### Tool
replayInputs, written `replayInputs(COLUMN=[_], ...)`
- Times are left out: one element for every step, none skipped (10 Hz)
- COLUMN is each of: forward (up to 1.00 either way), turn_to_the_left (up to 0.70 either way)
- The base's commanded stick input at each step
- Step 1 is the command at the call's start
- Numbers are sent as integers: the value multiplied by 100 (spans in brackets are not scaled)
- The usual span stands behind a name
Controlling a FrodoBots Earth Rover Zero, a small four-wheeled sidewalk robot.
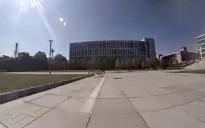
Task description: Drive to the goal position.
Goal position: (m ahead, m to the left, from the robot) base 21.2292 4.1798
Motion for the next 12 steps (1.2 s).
replayInputs(forward=[6, 6, 6, 6, 6, 6, 6, 6, 6, 6, 6, 6], turn_to_the_left=[0, 0, 0, 0, 0, 0, 0, 0, 0, 0, 0, 0])
